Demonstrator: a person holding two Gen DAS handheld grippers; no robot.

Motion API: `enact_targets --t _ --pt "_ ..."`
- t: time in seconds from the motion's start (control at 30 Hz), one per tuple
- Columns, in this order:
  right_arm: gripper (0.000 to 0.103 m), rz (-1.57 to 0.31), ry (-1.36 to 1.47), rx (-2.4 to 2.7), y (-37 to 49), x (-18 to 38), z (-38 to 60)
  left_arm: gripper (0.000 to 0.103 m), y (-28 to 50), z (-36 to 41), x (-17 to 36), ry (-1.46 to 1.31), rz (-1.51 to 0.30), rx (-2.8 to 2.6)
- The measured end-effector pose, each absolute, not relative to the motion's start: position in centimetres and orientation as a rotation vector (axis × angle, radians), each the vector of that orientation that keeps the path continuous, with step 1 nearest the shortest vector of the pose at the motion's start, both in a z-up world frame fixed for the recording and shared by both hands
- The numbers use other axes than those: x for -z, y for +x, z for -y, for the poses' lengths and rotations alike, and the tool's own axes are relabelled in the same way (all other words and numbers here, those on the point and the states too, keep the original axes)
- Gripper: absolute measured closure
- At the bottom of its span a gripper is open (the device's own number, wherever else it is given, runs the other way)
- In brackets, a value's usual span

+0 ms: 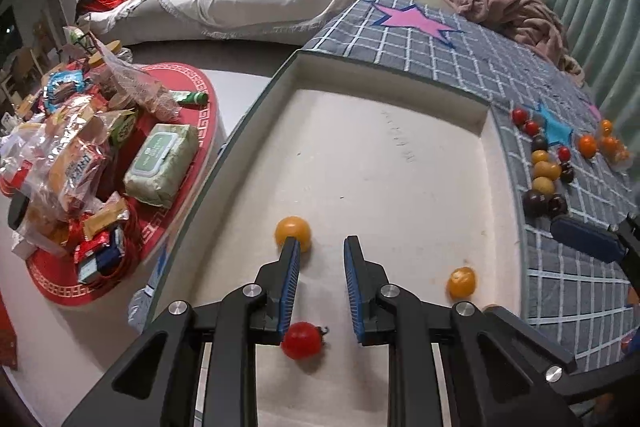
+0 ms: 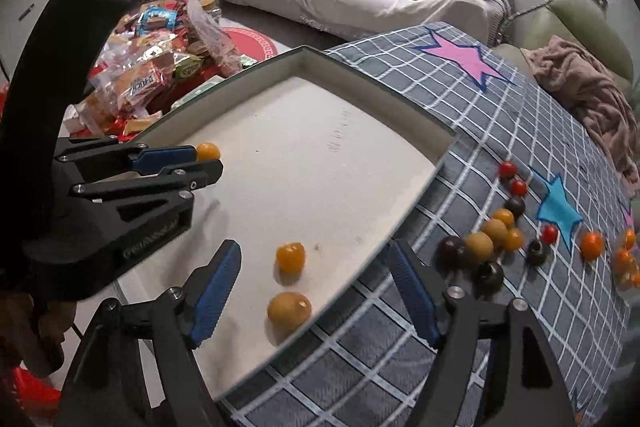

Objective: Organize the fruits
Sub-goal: 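Carry both orange tomatoes over the white tray and open both tools, then grasp a dark plum with left tool while right tool grasps another dark plum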

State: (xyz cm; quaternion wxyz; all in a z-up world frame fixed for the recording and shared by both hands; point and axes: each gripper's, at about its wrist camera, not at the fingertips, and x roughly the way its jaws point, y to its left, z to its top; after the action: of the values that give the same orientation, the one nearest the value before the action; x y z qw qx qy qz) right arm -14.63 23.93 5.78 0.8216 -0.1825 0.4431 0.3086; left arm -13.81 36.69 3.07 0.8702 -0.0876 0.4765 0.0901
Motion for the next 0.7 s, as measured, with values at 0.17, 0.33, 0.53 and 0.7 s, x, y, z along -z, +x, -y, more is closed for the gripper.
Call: enact_targets --t 0.17,0.33,0.53,0.7 --pt "0.024 -0.949 -0.323 -0.639 -14.8 -6.4 -21.1 0.079 -14.4 -37.0 -3.3 -0.269 -0.985 -0.126" --pt "0.023 -0.965 -0.237 -0.616 -14.7 -6.6 -17.9 0.031 -15.5 -36.5 -3.6 -0.266 -0.948 -0.105" --pt "0.023 -0.982 -0.184 -0.593 -14.3 -6.1 -15.7 0.010 -15.7 -36.1 -4.1 -0.260 -0.895 -0.160" --pt "0.023 -0.987 -0.137 -0.567 -13.9 -5.9 -13.4 0.010 -15.5 -34.3 -4.8 -0.203 -0.914 -0.152"
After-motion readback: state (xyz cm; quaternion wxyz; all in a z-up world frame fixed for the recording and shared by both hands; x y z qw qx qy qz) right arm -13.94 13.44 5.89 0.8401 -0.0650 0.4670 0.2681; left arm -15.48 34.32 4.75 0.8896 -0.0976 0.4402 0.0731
